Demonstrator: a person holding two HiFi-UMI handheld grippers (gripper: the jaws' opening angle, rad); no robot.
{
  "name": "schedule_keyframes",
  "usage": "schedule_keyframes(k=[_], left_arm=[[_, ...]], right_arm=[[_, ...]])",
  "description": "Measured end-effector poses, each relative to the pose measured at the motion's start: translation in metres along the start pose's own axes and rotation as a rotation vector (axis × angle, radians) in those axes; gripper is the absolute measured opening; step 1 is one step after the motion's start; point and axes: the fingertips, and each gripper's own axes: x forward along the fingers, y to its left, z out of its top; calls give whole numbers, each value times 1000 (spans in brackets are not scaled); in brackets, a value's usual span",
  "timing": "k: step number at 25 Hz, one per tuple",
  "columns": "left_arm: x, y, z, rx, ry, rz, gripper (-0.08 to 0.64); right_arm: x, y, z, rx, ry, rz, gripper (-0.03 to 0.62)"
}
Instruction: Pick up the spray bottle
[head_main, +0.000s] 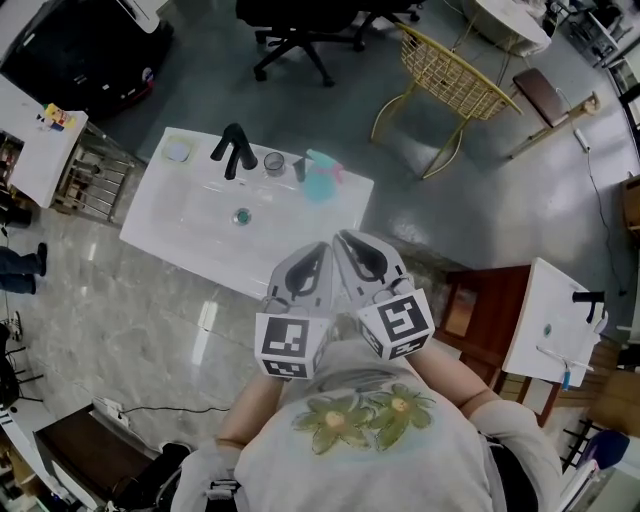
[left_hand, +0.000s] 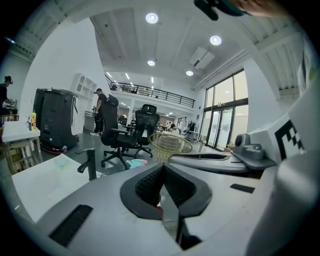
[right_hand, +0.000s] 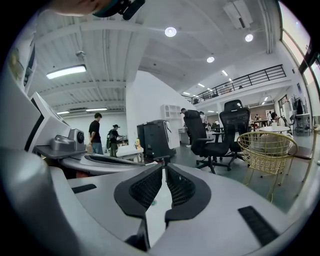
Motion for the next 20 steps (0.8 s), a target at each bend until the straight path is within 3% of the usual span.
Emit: schedule_keyframes(k=[17, 20], left_arm=[[28, 17, 5, -18, -17, 77, 9], [34, 18, 5, -25, -24, 89, 9]], right_arm=[[29, -23, -4, -36, 47, 55, 31], [33, -28, -8, -39, 62, 70, 58]])
